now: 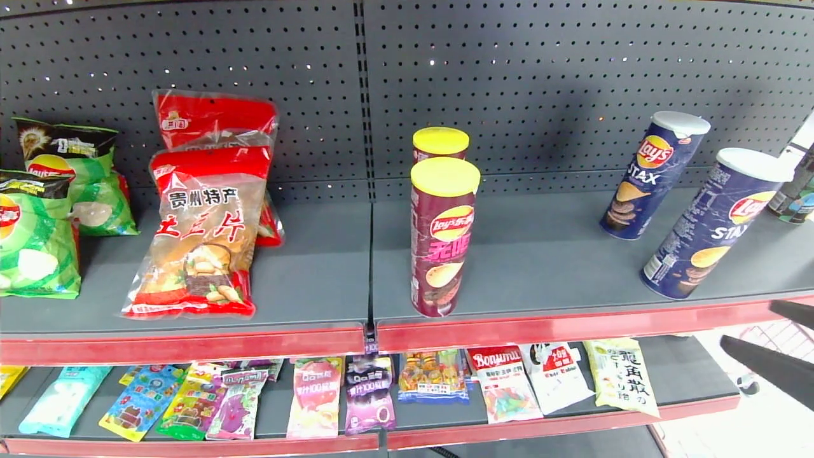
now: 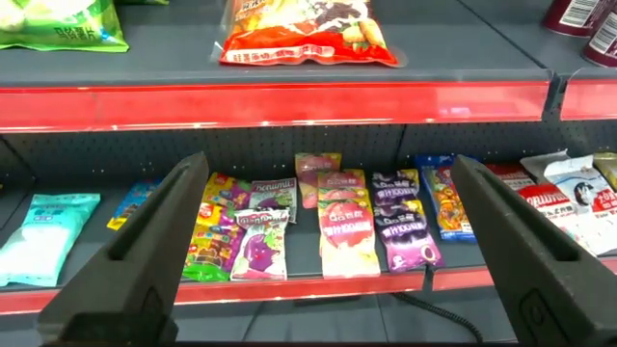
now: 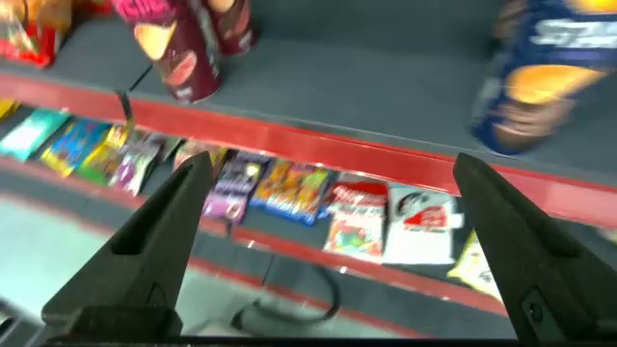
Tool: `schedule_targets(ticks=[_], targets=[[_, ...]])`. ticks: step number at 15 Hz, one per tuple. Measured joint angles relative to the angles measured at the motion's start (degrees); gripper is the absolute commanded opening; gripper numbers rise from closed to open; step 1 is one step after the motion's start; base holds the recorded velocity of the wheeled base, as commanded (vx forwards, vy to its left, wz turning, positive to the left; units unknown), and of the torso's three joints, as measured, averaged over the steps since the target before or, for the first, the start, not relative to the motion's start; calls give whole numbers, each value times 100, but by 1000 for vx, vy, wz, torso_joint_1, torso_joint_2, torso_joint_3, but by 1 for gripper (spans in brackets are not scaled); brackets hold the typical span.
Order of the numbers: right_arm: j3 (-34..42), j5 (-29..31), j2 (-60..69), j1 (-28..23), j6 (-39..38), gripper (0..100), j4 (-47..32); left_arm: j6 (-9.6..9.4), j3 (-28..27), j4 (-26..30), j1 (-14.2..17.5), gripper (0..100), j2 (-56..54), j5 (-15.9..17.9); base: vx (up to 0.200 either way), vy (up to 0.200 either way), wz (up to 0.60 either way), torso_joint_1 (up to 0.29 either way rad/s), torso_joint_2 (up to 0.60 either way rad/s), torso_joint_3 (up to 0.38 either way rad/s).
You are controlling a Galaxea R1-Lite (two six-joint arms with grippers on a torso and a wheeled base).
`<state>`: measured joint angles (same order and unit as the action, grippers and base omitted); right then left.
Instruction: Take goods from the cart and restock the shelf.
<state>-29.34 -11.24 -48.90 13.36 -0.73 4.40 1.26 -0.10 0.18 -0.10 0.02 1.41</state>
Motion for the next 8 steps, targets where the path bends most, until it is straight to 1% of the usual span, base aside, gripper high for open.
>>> schedule_targets(ticks=[3, 7, 8], targets=[[-334, -63, -1453, 397, -61, 100, 611, -4, 0, 0, 0, 100, 0, 0, 0, 0, 0, 0, 0, 0], [-718, -57, -2907, 929, -126, 100, 1558, -4, 0, -2, 0, 100, 0, 0, 0, 0, 0, 0, 0, 0], [-852, -46, -3216, 1042, -129, 100, 1692, -4, 0, 0, 0, 100, 0, 0, 0, 0, 0, 0, 0, 0]])
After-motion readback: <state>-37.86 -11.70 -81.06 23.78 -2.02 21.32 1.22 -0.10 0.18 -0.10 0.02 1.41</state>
